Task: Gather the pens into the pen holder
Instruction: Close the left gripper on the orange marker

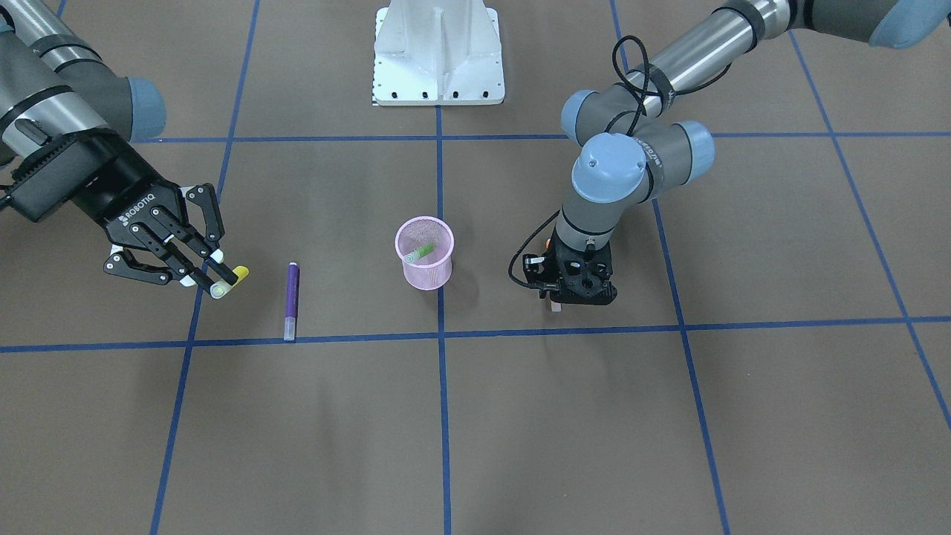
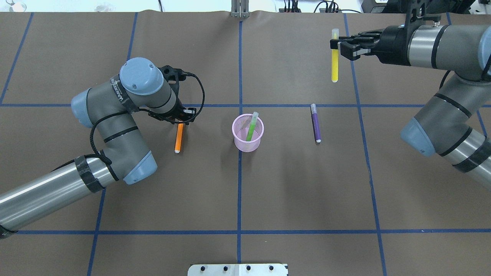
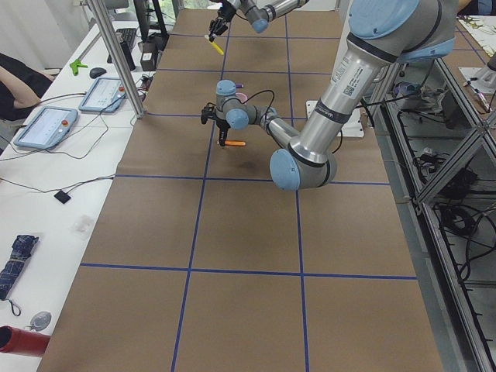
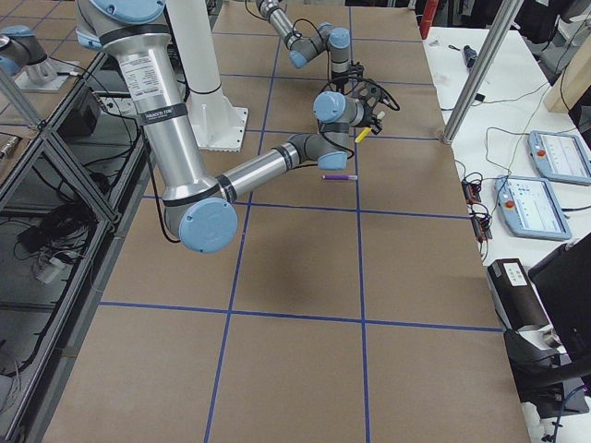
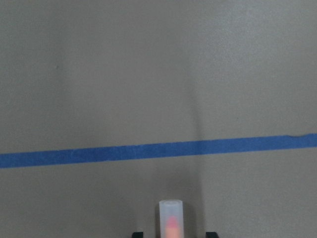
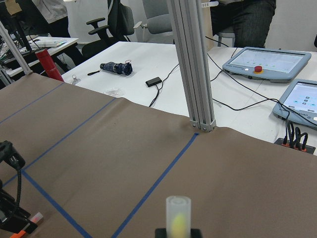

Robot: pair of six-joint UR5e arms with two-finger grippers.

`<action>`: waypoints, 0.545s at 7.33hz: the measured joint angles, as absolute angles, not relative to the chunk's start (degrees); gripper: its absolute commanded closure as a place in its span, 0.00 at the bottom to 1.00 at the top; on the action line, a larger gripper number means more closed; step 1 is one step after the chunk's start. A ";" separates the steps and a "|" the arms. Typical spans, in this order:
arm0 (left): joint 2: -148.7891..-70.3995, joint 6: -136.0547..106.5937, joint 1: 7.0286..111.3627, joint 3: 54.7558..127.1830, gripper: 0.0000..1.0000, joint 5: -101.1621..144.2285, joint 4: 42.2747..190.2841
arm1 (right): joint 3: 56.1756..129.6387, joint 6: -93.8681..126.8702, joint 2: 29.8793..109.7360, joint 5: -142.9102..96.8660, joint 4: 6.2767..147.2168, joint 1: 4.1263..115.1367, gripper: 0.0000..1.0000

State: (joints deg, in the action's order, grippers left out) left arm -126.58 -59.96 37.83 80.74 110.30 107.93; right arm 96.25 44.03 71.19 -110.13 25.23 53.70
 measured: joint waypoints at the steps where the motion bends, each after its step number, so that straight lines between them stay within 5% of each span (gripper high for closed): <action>1: -126.57 -59.95 37.82 80.73 0.52 110.30 107.93 | 96.21 44.03 71.19 -110.13 25.22 53.70 1.00; 4: -126.50 -59.94 37.81 80.64 0.53 110.30 107.93 | 96.19 44.03 71.19 -110.20 25.22 53.70 1.00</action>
